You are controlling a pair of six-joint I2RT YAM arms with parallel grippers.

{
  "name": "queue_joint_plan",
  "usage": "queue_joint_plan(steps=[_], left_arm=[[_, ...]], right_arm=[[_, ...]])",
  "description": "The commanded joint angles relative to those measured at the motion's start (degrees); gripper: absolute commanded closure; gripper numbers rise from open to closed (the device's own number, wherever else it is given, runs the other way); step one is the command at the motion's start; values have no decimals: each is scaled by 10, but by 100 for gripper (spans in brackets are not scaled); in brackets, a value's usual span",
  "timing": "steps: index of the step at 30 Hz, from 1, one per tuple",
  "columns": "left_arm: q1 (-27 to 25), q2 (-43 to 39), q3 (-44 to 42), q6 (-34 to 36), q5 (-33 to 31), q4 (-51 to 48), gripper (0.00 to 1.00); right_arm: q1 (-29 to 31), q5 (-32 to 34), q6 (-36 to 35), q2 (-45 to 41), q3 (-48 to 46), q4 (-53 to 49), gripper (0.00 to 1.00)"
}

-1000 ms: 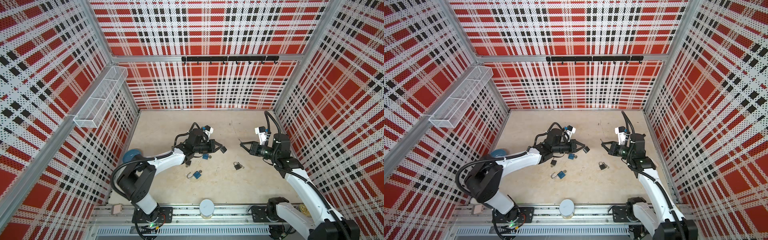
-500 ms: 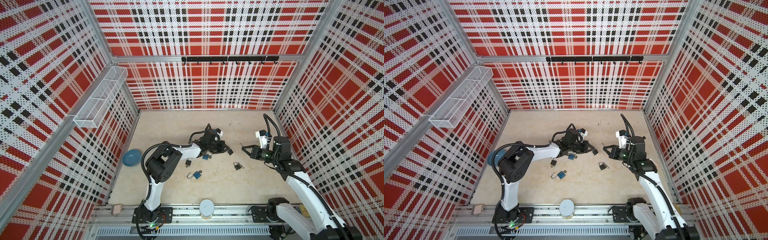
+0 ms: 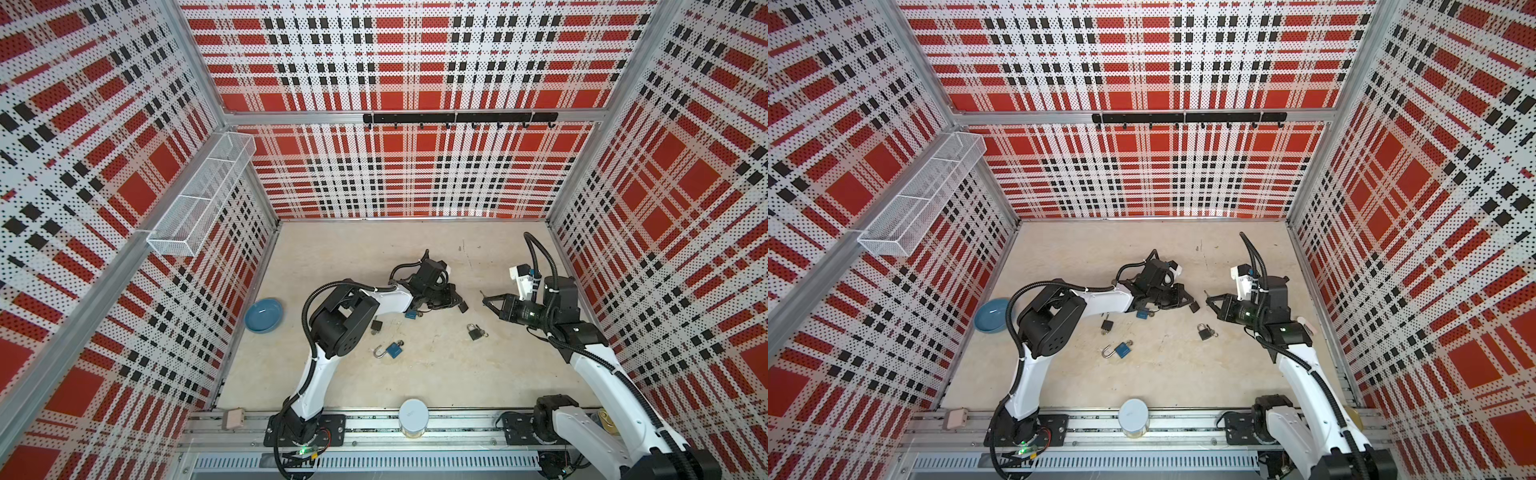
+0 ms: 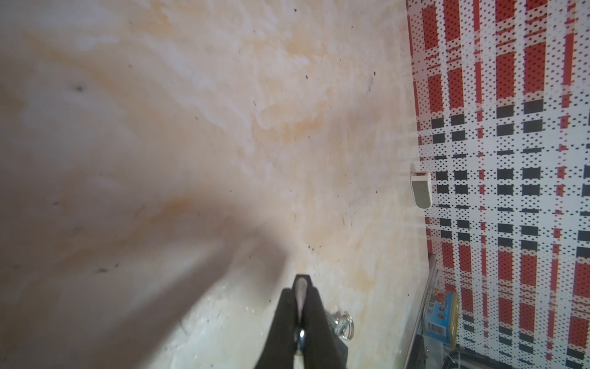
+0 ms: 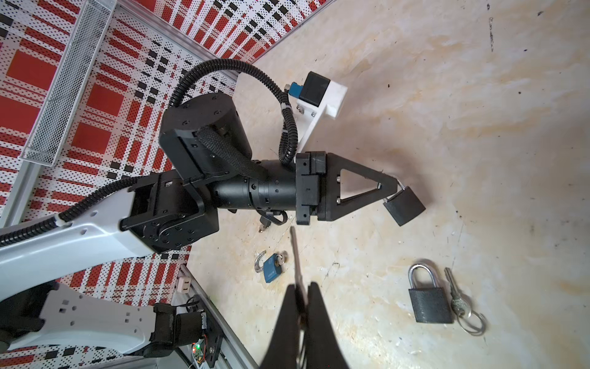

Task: Lock with the key

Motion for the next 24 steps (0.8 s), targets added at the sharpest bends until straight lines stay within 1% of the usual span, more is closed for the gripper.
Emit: queue_joint_plan(steps=[1,3,7,16,17,24], left_arm=[[-6,14,18,1,-10,-14,100],[-6,17,20,3,-11,-17,100],[-7,21,23,3,-14,-23,100],[-6,13,21,14,-31,-43,68],[-6,11,21,15,-34,-46,66],[1,-11,15,22,-54,-55,61]], right_arm=[[-2,3,6,0,-11,38,100],[-2,-5,17,6,-20,60,100],[-4,-7,17,19,-21,65,100],[-2,20,8,24,-29,57,100],[-2,21,7,26,-30,58,100],[-1,50,-1,42,-30,61,100]])
